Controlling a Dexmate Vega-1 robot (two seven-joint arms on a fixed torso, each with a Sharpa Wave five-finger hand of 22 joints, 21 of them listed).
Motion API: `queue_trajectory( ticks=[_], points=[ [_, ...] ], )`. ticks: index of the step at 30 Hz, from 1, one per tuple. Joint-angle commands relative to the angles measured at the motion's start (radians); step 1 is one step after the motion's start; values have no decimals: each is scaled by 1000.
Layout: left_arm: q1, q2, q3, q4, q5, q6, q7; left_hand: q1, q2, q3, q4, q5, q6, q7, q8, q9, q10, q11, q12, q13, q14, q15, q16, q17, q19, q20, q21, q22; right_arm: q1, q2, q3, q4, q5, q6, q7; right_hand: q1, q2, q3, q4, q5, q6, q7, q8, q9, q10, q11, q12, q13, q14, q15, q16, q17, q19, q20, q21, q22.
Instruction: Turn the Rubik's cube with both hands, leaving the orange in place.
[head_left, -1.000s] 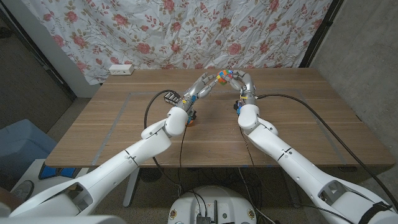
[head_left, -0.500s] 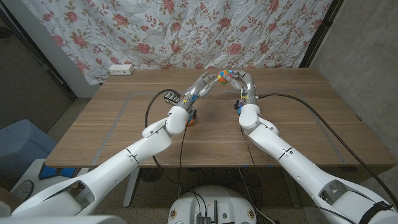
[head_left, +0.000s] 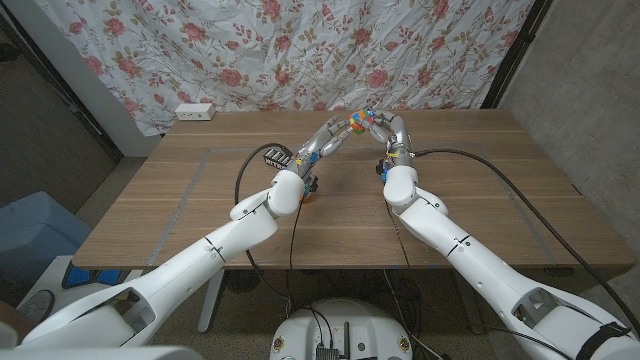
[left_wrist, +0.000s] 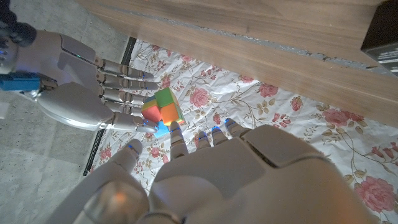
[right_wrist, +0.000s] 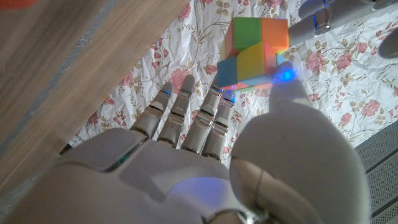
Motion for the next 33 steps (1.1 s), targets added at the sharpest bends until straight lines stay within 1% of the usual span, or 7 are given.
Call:
queue_trajectory(
  ticks=[1,12,18,33],
  points=[
    [-6,-2,6,15,-11,-14,-13,4,110,9,1,0,10,1,3,1,-9,7,3,2,-97,-3,1,3,-8,8,7,0,-1,5,-4,2,-4,15,-6,75,76,-2,0,6,42,-50,4,6,17,-19,5,2,-4,-139,0,1,6,1,3,3],
    [0,-3,6,17,-16,-26,-11,4,110,10,1,0,12,3,3,1,-5,3,4,2,-97,-3,1,3,-7,8,7,0,-1,23,-4,20,4,42,-12,78,78,-3,-2,6,47,-50,6,6,18,-19,6,3,-3,-140,1,2,8,-1,4,3],
    [6,-5,5,18,-16,-31,-4,4,110,10,1,-1,14,4,3,1,-6,6,3,2,-96,-3,1,3,-6,8,7,0,-2,35,-7,31,2,51,-25,80,79,-2,-2,7,48,-50,6,6,19,-19,6,3,-2,-141,2,1,8,-2,4,3],
    [9,-11,6,29,-22,-44,0,4,110,12,1,-2,16,5,3,1,-5,7,2,2,-96,-3,0,3,-5,10,7,0,-5,61,-10,45,-2,56,-55,85,82,-1,-4,7,55,-50,9,6,24,-20,8,3,4,-142,4,2,10,-4,4,3]
  ],
)
